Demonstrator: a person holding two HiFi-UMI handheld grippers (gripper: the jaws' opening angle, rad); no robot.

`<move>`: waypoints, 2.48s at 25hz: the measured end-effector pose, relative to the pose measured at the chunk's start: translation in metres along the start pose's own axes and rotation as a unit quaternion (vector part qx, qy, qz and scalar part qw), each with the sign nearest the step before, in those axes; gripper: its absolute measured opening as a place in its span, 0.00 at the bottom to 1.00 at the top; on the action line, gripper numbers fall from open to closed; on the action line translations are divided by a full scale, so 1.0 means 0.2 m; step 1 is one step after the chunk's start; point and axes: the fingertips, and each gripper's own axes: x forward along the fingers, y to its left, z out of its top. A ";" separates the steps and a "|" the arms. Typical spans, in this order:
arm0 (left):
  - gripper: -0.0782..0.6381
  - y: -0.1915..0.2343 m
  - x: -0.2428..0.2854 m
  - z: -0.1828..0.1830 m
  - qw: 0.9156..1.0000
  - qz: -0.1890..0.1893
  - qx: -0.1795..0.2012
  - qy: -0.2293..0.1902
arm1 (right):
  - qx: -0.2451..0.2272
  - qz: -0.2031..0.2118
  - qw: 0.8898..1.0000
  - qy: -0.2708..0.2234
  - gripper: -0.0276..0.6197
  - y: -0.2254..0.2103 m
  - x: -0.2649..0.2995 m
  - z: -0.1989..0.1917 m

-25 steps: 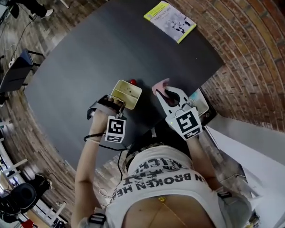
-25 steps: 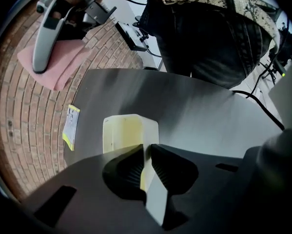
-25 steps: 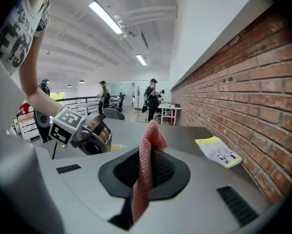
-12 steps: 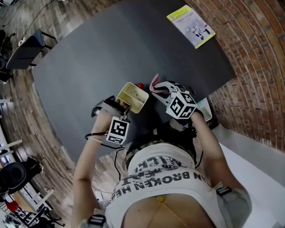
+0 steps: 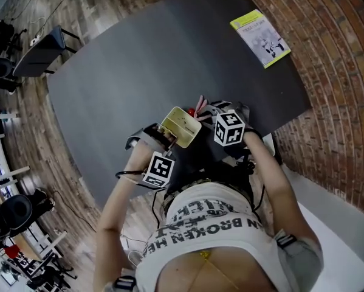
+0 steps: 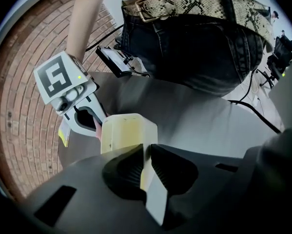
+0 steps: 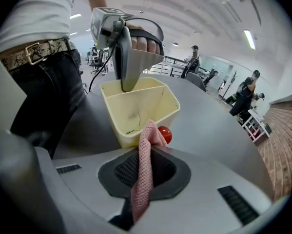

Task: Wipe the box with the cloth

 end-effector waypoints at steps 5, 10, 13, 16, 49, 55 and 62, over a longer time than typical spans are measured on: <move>0.17 0.00 0.01 -0.01 1.000 0.000 -0.011 -0.008 | -0.088 0.023 0.995 0.033 0.07 -0.01 0.04 -0.01; 0.17 0.01 0.02 0.00 0.999 -0.008 -0.031 -0.011 | -0.116 0.030 0.992 0.039 0.07 0.01 0.05 -0.01; 0.17 0.01 0.02 0.00 0.999 -0.012 -0.047 -0.016 | -0.107 0.026 0.993 0.034 0.07 0.02 0.03 -0.01; 0.17 0.01 0.01 -0.01 0.998 -0.013 -0.061 -0.020 | -0.092 0.019 0.995 0.031 0.07 0.05 0.02 -0.01; 0.16 0.04 0.02 0.06 0.966 -0.001 -0.253 -0.063 | 0.080 -0.032 0.996 -0.031 0.07 0.19 0.01 0.18; 0.16 0.06 0.04 0.06 0.955 -0.004 -0.294 -0.047 | 0.083 -0.033 0.996 -0.028 0.07 0.24 0.00 0.20; 0.15 0.10 0.08 0.06 0.933 -0.005 -0.360 -0.013 | 0.100 -0.044 0.994 -0.031 0.07 0.26 -0.03 0.21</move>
